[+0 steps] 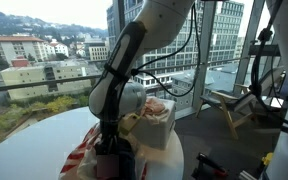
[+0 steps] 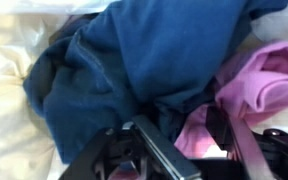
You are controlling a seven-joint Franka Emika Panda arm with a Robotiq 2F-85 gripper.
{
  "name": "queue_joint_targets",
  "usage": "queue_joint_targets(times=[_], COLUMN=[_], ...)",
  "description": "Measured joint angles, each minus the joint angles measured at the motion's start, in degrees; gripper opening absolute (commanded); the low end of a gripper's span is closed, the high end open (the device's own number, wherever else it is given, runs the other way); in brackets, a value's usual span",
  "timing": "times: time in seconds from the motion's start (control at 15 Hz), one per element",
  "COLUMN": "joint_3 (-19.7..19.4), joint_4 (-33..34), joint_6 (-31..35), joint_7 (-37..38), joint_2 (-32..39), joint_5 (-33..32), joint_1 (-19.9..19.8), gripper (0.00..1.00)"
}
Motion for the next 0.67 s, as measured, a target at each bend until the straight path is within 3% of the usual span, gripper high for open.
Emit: queue_joint_targets(times=[0.13, 0.67], joint_3=[1.3, 1.8], joint_4=[-2.2, -12.4], joint_6=[1.4, 10.5], joint_7=[-0.4, -2.2], joint_2=[-4.2, -23.2], joint_5=[1.0, 13.9], joint_1=[-1.4, -4.1], gripper=[1.00, 1.00])
